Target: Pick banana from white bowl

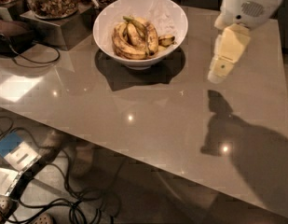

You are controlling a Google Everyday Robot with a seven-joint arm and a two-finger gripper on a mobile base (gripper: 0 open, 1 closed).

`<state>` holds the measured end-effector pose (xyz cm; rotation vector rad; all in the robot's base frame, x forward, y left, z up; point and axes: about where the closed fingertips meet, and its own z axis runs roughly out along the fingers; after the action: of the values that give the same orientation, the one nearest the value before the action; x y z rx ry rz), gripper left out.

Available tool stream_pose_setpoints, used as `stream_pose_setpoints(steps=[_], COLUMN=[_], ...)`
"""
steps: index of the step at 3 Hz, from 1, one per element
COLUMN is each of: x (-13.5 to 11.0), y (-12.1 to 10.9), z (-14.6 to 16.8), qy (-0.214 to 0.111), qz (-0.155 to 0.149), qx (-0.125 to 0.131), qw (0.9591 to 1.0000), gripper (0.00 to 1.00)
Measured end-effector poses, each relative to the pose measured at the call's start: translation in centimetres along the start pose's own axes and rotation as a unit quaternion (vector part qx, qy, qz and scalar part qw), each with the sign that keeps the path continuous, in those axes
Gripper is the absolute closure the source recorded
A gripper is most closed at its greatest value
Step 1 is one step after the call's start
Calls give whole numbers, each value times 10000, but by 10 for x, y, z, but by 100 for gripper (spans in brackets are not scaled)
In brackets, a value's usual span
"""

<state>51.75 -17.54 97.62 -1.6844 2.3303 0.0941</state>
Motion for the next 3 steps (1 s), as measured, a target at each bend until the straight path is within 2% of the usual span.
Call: stream_pose_setpoints(steps=[1, 2, 3], x=[-11, -34, -75], y=[-8, -13, -23], z=[1, 2, 0], qy=[-121, -235, -121], qz=[-33, -39, -58], qx=[112, 104, 198], qw=[9999, 9997, 9997], gripper=[0, 0, 0])
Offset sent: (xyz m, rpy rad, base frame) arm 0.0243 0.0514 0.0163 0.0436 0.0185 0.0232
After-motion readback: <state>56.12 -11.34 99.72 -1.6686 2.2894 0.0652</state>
